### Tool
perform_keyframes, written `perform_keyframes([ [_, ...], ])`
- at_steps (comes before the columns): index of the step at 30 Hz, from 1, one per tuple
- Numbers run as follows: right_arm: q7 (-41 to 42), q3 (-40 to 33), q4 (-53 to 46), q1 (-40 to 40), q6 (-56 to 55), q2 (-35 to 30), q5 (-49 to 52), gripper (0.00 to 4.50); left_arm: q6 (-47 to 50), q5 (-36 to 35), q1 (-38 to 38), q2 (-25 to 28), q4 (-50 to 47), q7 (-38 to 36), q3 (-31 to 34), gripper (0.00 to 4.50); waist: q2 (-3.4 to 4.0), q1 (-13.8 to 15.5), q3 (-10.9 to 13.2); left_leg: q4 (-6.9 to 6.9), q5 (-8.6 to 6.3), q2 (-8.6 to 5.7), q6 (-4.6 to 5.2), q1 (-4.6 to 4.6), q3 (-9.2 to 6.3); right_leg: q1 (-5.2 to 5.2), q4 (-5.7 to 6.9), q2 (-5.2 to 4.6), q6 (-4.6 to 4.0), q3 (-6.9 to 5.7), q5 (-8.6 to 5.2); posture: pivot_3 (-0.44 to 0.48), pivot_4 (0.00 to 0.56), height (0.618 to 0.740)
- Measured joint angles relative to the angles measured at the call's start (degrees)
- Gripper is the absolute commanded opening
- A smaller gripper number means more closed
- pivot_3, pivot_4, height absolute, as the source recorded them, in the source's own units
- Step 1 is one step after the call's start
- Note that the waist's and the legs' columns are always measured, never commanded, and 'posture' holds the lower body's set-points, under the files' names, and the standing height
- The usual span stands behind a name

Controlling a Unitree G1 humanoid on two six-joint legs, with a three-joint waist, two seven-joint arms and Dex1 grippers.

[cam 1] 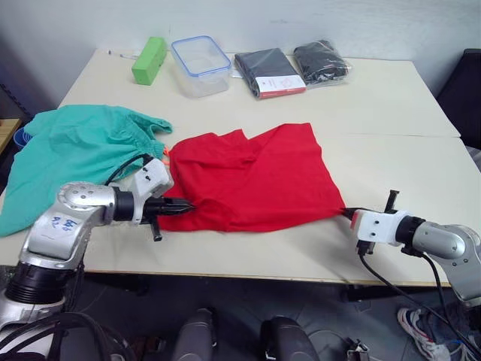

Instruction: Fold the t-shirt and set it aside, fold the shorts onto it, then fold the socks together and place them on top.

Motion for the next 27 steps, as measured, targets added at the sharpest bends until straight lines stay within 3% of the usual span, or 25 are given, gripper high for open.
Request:
perform_keyframes([
  [5,1.2,-0.1,1.0,-0.7,0.0,0.0,0.9,0.0,-1.3,-2.3,3.8,4.2,-2.4,-5.5,1.7,0.04,0.02,-0.1,0.0,-0.01,0.0,0.0,0.0,0.0,0.01,0.0,-0.03,-0.01,-0.03,0.02,-0.02,0.0,0.15,0.74],
  [10,9.0,-0.1,-0.2,0.8,0.4,-1.7,7.7,0.0,-3.0,-4.8,18.4,12.1,-11.1,-13.6,4.2,0.04,0.07,-1.0,0.0,-0.13,-0.02,0.01,-0.01,0.0,-0.02,0.0,-0.08,-0.03,-0.11,0.0,-0.06,0.0,0.15,0.74],
  [14,17.4,-0.4,-4.1,5.7,1.3,-6.1,13.5,0.0,-4.7,-4.6,25.4,13.9,-13.8,-14.6,5.6,0.04,0.11,-0.9,0.0,-0.09,-0.06,0.0,0.05,0.03,-0.06,0.13,-0.17,-0.05,-0.11,-0.03,-0.06,0.0,0.15,0.74],
  [19,23.7,-1.4,-9.3,10.2,5.8,-7.4,20.8,0.0,-5.6,-4.5,25.8,14.0,-14.1,-13.7,6.4,0.04,0.12,-1.1,0.0,-0.1,-0.07,0.02,0.08,0.03,-0.05,0.14,-0.18,-0.05,-0.12,-0.03,-0.07,0.0,0.15,0.74],
  [27,26.1,-3.3,-10.0,9.4,9.2,-7.4,22.9,0.0,-4.4,-6.1,20.4,13.7,-9.5,-13.5,6.7,0.04,0.12,-1.2,0.0,-0.11,-0.07,0.02,0.06,0.03,-0.05,0.09,-0.14,-0.03,-0.12,-0.04,-0.07,0.0,0.15,0.74],
])
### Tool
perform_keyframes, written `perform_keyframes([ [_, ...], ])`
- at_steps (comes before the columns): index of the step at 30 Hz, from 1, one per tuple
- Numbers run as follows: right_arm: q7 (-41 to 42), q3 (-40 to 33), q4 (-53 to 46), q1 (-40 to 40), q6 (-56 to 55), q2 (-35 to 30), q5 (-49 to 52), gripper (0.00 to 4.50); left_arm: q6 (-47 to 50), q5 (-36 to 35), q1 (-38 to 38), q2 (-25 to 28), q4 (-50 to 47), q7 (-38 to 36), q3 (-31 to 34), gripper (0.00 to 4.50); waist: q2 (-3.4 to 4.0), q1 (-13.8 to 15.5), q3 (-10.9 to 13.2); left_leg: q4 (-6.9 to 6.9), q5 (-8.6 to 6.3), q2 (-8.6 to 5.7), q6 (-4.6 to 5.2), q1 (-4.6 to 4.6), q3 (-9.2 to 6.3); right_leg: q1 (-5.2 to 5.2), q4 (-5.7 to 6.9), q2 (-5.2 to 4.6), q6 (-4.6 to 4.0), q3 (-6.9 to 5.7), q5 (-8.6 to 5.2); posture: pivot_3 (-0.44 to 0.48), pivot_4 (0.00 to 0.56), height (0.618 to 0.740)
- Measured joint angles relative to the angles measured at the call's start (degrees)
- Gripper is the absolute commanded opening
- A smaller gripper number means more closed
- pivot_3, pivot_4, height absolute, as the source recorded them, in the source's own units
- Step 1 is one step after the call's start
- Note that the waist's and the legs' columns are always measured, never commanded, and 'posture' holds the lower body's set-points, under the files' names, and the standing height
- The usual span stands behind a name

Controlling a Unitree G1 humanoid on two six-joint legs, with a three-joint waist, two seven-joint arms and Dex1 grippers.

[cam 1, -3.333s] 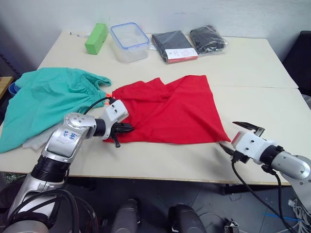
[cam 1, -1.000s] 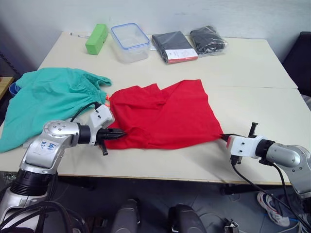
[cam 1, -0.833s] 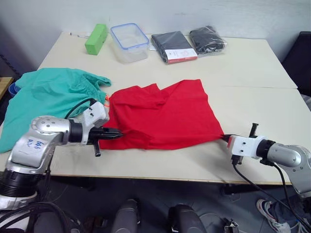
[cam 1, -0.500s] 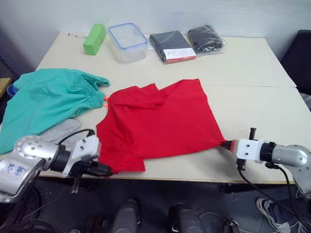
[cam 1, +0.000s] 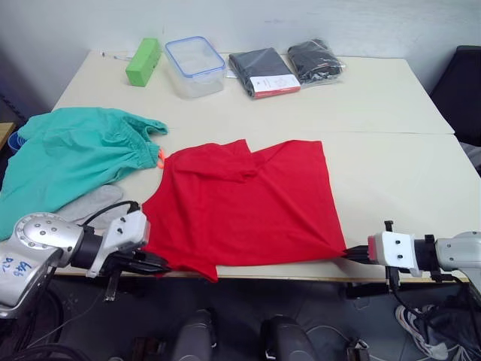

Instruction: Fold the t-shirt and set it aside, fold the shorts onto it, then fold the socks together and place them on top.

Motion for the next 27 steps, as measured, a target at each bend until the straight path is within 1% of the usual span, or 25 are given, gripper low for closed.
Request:
perform_keyframes([
  [3,2.5,-0.4,0.1,-0.7,1.5,-0.8,1.6,0.0,1.4,-1.8,-2.7,0.0,2.0,-0.9,0.2,0.04,0.0,0.0,0.0,0.0,0.0,-0.01,0.0,0.0,0.01,0.0,0.02,-0.01,0.0,0.0,0.0,0.0,0.15,0.74],
  [6,4.8,-0.6,0.5,-1.1,2.5,-1.7,2.4,0.0,1.4,-1.9,-4.8,0.0,3.8,-1.7,-0.5,0.04,0.0,0.0,0.0,0.0,0.0,-0.01,0.0,0.0,0.0,0.0,0.02,-0.01,0.0,0.0,0.0,0.0,0.15,0.74],
  [12,5.4,-0.6,1.7,-4.0,2.6,-1.7,2.6,0.0,0.6,-0.3,-10.8,-0.8,8.8,-1.9,-3.3,0.04,0.0,0.0,0.0,0.02,0.0,-0.02,0.0,-0.01,0.03,-0.03,0.04,-0.01,0.01,0.02,0.0,0.0,0.15,0.74],
  [16,5.5,-0.6,2.8,-5.2,4.0,-1.3,2.8,0.0,1.1,-0.3,-13.5,-3.0,9.8,-1.4,-4.7,0.04,0.0,0.0,0.0,0.02,0.0,-0.02,0.0,-0.01,0.03,-0.04,0.07,-0.01,0.01,0.01,0.0,0.0,0.15,0.74],
  [19,6.2,0.0,3.0,-7.2,8.4,0.5,5.1,0.0,3.1,-0.3,-15.5,-5.1,13.3,-0.2,-5.1,0.04,0.0,0.0,0.0,0.07,0.0,-0.01,0.0,-0.01,0.01,-0.04,0.12,0.0,0.01,0.01,0.0,0.0,0.15,0.74],
  [22,7.4,1.3,3.1,-9.1,13.1,0.8,6.7,0.0,4.7,0.0,-17.8,-7.1,17.1,1.4,-5.8,0.04,0.0,0.0,0.0,0.09,0.0,-0.01,0.0,-0.01,0.01,-0.06,0.16,0.0,0.01,0.01,0.0,0.0,0.15,0.74],
  [25,9.2,2.8,3.6,-12.7,18.8,0.8,8.8,0.0,5.7,1.0,-19.7,-8.6,21.5,2.9,-6.7,0.04,0.0,-0.1,0.0,0.1,0.0,0.01,0.0,-0.01,0.02,-0.08,0.19,0.0,0.01,0.01,0.0,0.0,0.15,0.74],
  [27,11.6,4.5,4.5,-16.6,24.7,0.8,10.5,0.0,5.9,1.6,-21.4,-9.9,25.0,4.1,-6.8,0.04,0.0,-0.1,0.0,0.13,0.0,0.01,0.0,-0.03,0.02,-0.11,0.22,0.0,0.01,0.01,0.0,0.0,0.15,0.74],
])
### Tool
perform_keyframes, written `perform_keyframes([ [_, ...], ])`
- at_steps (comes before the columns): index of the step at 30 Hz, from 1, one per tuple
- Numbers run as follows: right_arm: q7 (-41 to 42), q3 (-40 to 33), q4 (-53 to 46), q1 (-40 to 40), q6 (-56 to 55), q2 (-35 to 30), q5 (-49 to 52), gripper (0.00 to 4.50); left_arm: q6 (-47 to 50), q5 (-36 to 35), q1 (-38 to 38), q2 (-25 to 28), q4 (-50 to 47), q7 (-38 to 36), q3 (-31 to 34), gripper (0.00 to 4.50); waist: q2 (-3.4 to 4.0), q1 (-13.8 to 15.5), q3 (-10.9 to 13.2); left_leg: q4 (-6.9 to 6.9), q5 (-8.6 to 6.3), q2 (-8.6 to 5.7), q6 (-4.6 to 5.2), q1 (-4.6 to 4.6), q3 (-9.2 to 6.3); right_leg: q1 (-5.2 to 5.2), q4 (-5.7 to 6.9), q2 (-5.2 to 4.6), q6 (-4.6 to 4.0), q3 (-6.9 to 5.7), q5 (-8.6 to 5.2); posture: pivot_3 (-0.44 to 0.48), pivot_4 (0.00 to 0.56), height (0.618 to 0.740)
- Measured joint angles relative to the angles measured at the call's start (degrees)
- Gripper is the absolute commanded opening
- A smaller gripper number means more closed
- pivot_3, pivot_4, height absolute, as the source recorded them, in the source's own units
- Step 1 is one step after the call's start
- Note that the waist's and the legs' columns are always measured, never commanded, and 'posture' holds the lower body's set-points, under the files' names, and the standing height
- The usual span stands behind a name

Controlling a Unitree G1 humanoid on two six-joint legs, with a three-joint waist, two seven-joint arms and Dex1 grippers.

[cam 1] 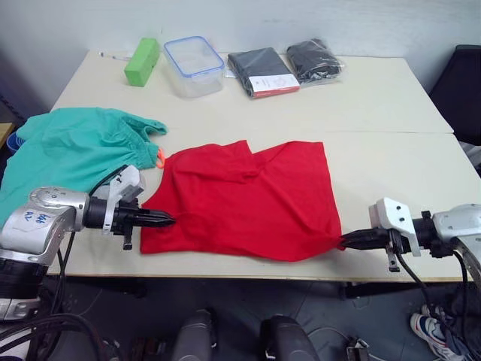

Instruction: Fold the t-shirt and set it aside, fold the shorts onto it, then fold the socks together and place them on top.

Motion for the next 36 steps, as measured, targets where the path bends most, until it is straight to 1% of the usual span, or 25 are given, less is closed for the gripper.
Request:
perform_keyframes([
  [5,5.6,3.0,5.2,-8.7,10.3,-0.6,1.5,0.0,1.2,0.1,-3.3,-0.9,4.4,1.6,0.4,0.04,0.0,0.0,0.0,0.06,-0.01,0.0,0.02,-0.03,-0.01,-0.01,0.02,-0.04,0.0,-0.02,0.0,0.0,0.15,0.74],
  [7,7.4,5.2,8.9,-13.5,14.1,-0.6,1.4,0.0,1.2,0.2,-4.3,-1.2,6.0,1.9,0.7,0.04,0.0,0.0,0.0,0.11,-0.02,-0.01,0.01,-0.03,0.01,-0.02,0.05,-0.04,0.0,-0.02,0.0,0.0,0.15,0.74],
  [10,8.6,8.6,12.9,-18.8,15.8,-0.7,-0.5,0.0,0.9,0.6,-4.5,-1.8,6.4,2.3,0.7,0.04,0.0,0.0,0.0,0.12,-0.04,0.0,-0.01,-0.04,0.01,-0.04,0.07,-0.05,0.0,-0.03,0.0,0.0,0.15,0.74],
  [13,9.0,14.3,15.6,-21.2,14.9,-0.6,-2.2,0.6,0.2,1.2,-4.5,-2.9,6.5,3.0,0.7,0.0,0.0,0.0,0.0,0.13,-0.07,0.0,-0.02,-0.08,0.02,-0.11,0.11,-0.06,0.0,-0.03,0.0,0.0,0.15,0.74],
  [15,9.0,16.5,18.1,-23.3,14.9,0.3,-2.9,1.27,-0.3,1.8,-4.6,-4.0,7.0,3.8,0.7,0.0,0.0,0.0,0.0,0.17,-0.07,0.0,-0.02,-0.11,0.04,-0.12,0.12,-0.06,0.0,-0.03,0.0,0.0,0.15,0.74],
  [18,9.0,16.9,22.3,-27.3,15.0,3.2,-3.9,2.34,-0.9,2.6,-5.0,-5.0,8.9,5.2,0.6,0.0,0.0,-0.1,0.0,0.22,-0.07,0.03,-0.02,-0.11,0.04,-0.14,0.15,-0.03,0.0,-0.04,0.0,0.0,0.15,0.74],
  [21,8.9,16.6,25.2,-29.5,16.3,5.3,-4.3,3.36,-1.0,3.2,-6.0,-5.5,10.3,6.3,0.6,0.68,0.0,0.0,0.0,0.22,-0.09,0.03,-0.05,-0.11,0.05,-0.18,0.22,-0.02,0.0,-0.05,0.0,0.0,0.15,0.74],
  [24,8.8,15.1,26.1,-29.7,17.0,5.4,-4.3,4.42,-1.5,3.5,-6.1,-5.5,10.9,6.9,1.6,1.63,-0.01,0.0,0.0,0.23,-0.13,0.03,-0.06,-0.14,0.04,-0.22,0.29,-0.04,0.01,-0.06,0.01,0.0,0.15,0.74],
  [25,8.8,14.3,26.1,-29.7,17.1,5.4,-4.2,4.5,-1.8,3.6,-6.0,-5.4,10.9,7.0,1.9,1.94,-0.01,0.0,0.0,0.23,-0.13,0.03,-0.06,-0.14,0.05,-0.23,0.29,-0.05,0.02,-0.06,0.01,0.0,0.15,0.74],
  [27,8.2,12.4,26.0,-29.4,15.9,5.3,-4.3,4.5,-2.4,3.7,-5.6,-5.0,10.8,7.2,2.6,2.56,0.0,0.0,0.0,0.23,-0.14,0.03,-0.07,-0.14,0.04,-0.22,0.29,-0.04,0.02,-0.08,0.01,0.0,0.15,0.74],
  [28,6.9,11.0,25.8,-28.8,13.4,5.3,-4.8,4.5,-2.8,3.7,-4.9,-4.7,10.7,7.3,3.3,2.87,0.0,0.0,0.0,0.23,-0.14,0.03,-0.07,-0.14,0.04,-0.22,0.28,-0.05,0.02,-0.07,0.01,0.0,0.15,0.74],
  [29,4.5,9.4,25.8,-28.1,10.4,5.4,-5.6,4.5,-3.1,3.6,-3.9,-4.4,10.3,7.6,4.4,3.28,-0.01,0.0,0.0,0.23,-0.14,0.03,-0.07,-0.14,0.04,-0.23,0.28,-0.05,0.02,-0.08,0.01,0.0,0.15,0.74],
  [30,2.3,8.1,25.9,-27.7,8.5,5.5,-6.3,4.5,-3.1,3.5,-3.2,-4.0,9.9,7.8,5.2,3.51,-0.01,0.0,0.0,0.23,-0.14,0.04,-0.07,-0.14,0.05,-0.24,0.28,-0.07,0.02,-0.07,0.0,0.0,0.15,0.74],
  [32,-2.5,3.9,24.3,-26.1,7.0,5.6,-6.6,4.5,-2.7,2.5,-0.7,-3.2,5.9,8.0,8.2,4.18,-0.02,0.0,0.0,0.21,-0.15,0.05,-0.09,-0.17,0.04,-0.28,0.32,-0.08,0.02,-0.06,0.0,0.0,0.15,0.74],
  [33,-3.6,1.4,21.0,-24.4,8.1,5.5,-5.6,4.5,-2.1,1.1,0.9,-2.3,2.2,7.6,9.7,4.48,-0.01,0.0,0.0,0.18,-0.16,0.08,-0.11,-0.18,0.03,-0.3,0.33,-0.07,0.02,-0.06,0.0,0.0,0.15,0.74],
  [35,-4.3,-1.7,14.1,-20.8,11.2,5.1,-2.6,4.12,-1.0,-1.6,2.4,-1.5,-3.9,6.7,12.0,4.5,-0.01,0.0,0.0,0.17,-0.18,0.12,-0.15,-0.17,0.0,-0.29,0.38,-0.03,0.02,-0.07,0.01,0.0,0.15,0.74],
  [36,-4.6,-3.9,7.7,-17.1,13.7,4.9,0.1,3.91,0.4,-4.0,3.6,-1.5,-8.3,6.4,13.5,4.5,-0.01,0.0,0.0,0.12,-0.2,0.14,-0.17,-0.16,-0.03,-0.26,0.34,-0.01,0.02,-0.07,0.0,0.0,0.15,0.74],
])
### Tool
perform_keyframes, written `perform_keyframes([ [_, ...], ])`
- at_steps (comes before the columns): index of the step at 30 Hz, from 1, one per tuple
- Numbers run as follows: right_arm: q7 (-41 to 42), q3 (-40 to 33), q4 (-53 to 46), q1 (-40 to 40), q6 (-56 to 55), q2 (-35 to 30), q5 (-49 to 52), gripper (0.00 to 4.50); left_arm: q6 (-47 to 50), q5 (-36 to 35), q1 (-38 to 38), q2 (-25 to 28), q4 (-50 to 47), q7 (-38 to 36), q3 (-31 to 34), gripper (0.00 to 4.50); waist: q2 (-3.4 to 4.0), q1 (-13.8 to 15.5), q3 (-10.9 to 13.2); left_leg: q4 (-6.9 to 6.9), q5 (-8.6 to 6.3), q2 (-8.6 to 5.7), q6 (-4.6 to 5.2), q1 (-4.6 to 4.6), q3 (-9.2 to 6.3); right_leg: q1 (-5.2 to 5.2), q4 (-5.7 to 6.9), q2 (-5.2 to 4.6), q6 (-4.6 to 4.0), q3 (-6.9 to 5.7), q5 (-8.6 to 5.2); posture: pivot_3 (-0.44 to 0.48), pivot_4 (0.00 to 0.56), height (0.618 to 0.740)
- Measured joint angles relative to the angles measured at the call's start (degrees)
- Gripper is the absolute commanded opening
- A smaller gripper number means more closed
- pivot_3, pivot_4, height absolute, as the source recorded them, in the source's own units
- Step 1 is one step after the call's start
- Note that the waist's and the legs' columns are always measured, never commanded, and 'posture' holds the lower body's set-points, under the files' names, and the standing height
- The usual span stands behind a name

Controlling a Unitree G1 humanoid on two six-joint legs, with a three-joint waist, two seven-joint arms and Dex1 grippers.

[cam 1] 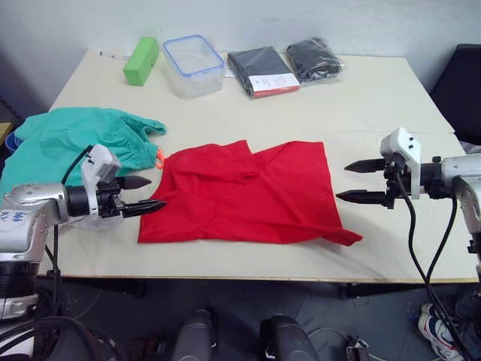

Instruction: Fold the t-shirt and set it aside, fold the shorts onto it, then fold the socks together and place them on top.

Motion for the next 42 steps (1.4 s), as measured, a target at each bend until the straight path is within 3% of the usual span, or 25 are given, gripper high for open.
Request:
perform_keyframes([
  [1,-0.2,-0.9,-5.0,2.7,2.0,0.0,2.3,3.54,1.3,-2.0,0.7,0.0,-3.0,-0.2,0.7,4.5,0.0,0.0,0.0,0.02,-0.02,0.02,-0.03,0.03,-0.05,0.06,0.01,0.02,0.0,0.0,0.0,0.0,0.15,0.74],
  [5,-4.2,-2.5,-23.0,11.2,6.3,1.7,8.0,2.08,3.3,-5.5,3.3,-0.2,-11.0,-0.2,0.0,3.58,0.0,0.1,0.0,0.03,-0.02,0.04,-0.01,0.12,-0.05,0.29,-0.31,0.08,0.0,0.0,0.0,0.0,0.15,0.74],
  [11,-12.2,8.3,-30.7,16.4,1.0,6.1,-0.8,0.01,-5.2,4.7,3.7,-1.0,-9.3,-0.1,-13.3,1.65,0.01,0.0,0.0,0.0,-0.02,-0.03,0.02,0.13,0.06,0.29,-0.42,0.1,-0.04,0.1,-0.02,0.0,0.15,0.74],
  [12,-13.6,10.9,-29.8,16.5,-1.3,6.5,-4.0,0.0,-7.2,7.4,2.2,-2.1,-6.4,0.7,-15.7,1.32,0.01,0.1,0.0,0.01,-0.01,-0.05,0.03,0.12,0.07,0.27,-0.43,0.11,-0.04,0.1,-0.02,0.0,0.15,0.74],
  [18,-18.9,15.9,-22.3,16.2,-5.9,9.2,-13.0,0.0,-14.3,15.3,-1.6,-5.4,4.2,2.3,-20.8,1.32,0.0,0.1,0.0,0.06,-0.01,-0.08,0.09,0.07,0.09,0.22,-0.34,0.04,-0.04,0.08,-0.02,0.0,0.15,0.74],
  [26,-19.6,14.7,-14.6,14.5,-10.5,9.5,-14.4,0.0,-22.7,17.1,-1.6,-5.5,11.0,2.5,-20.4,1.32,0.05,0.0,-0.3,0.07,-0.01,-0.02,0.09,0.26,0.08,0.39,-0.33,0.04,-0.04,0.07,-0.02,0.0,0.15,0.74],
  [35,-15.3,9.2,2.8,11.3,-21.9,6.1,-14.7,0.0,-24.4,17.5,-1.1,-5.5,15.4,5.0,-18.0,1.32,0.12,-0.1,-0.5,-0.28,-0.15,-0.04,0.13,1.12,0.15,1.23,-0.61,-0.01,-0.05,0.1,-0.03,0.0,0.15,0.74],
  [42,-9.2,-3.4,-14.9,21.7,-11.6,0.5,-0.6,0.0,-19.3,15.9,1.0,-5.0,9.6,4.9,-15.4,1.32,0.19,0.0,-0.5,-0.43,-0.22,0.03,0.06,1.0,0.01,1.15,-0.63,0.02,-0.04,0.0,-0.03,0.0,0.15,0.74],
])
